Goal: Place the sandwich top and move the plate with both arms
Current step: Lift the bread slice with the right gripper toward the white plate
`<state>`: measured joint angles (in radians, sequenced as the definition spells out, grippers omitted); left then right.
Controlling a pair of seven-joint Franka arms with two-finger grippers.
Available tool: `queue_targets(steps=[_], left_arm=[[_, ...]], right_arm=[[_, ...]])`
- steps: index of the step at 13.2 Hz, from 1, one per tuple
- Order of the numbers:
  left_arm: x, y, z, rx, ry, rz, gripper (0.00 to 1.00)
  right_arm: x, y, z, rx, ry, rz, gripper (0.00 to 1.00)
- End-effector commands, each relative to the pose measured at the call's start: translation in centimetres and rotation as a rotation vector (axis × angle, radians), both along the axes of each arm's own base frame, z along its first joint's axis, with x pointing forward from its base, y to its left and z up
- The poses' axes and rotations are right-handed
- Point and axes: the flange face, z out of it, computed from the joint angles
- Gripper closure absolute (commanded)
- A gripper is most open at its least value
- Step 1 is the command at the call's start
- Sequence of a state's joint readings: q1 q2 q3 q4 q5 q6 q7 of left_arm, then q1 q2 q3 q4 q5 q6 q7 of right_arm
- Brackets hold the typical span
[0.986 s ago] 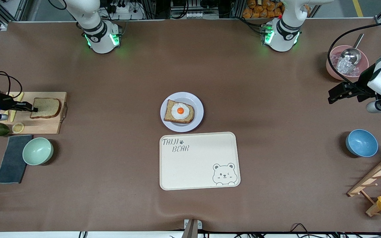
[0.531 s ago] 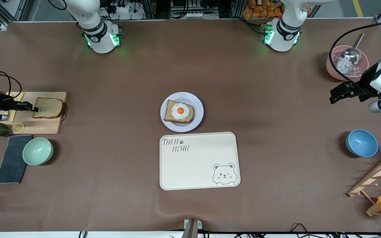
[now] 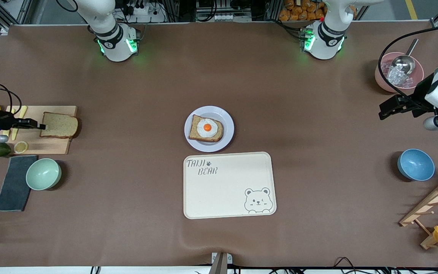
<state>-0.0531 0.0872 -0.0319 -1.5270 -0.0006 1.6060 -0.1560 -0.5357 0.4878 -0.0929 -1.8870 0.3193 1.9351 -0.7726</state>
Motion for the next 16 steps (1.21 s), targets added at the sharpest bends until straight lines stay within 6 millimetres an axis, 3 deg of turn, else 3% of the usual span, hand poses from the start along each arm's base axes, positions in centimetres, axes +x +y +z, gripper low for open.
queue_targets(steps=[1, 5, 8, 12, 16], left_arm=[[0.0, 0.1, -0.3, 0.016, 0.003, -0.02, 0.0], [-0.1, 0.2, -0.9, 0.02, 0.013, -0.017, 0.0], [-0.1, 0.3, -0.9, 0.02, 0.015, -0.014, 0.0], [0.0, 0.5, -1.4, 0.022, 0.024, -0.009, 0.0], [0.0, 0.3, -1.8, 0.026, 0.039, 0.015, 0.0]], right_arm=[[0.9, 1.8, 2.3, 0.015, 0.001, -0.009, 1.0], [2.1, 4.6, 4.7, 0.026, 0.007, 0.022, 1.0], [3.1, 8.2, 6.3, 0.074, 0.005, 0.023, 1.0], [4.7, 14.5, 8.5, 0.1, -0.002, 0.033, 1.0], [6.1, 22.4, 10.7, 0.15, 0.001, 0.036, 1.0]])
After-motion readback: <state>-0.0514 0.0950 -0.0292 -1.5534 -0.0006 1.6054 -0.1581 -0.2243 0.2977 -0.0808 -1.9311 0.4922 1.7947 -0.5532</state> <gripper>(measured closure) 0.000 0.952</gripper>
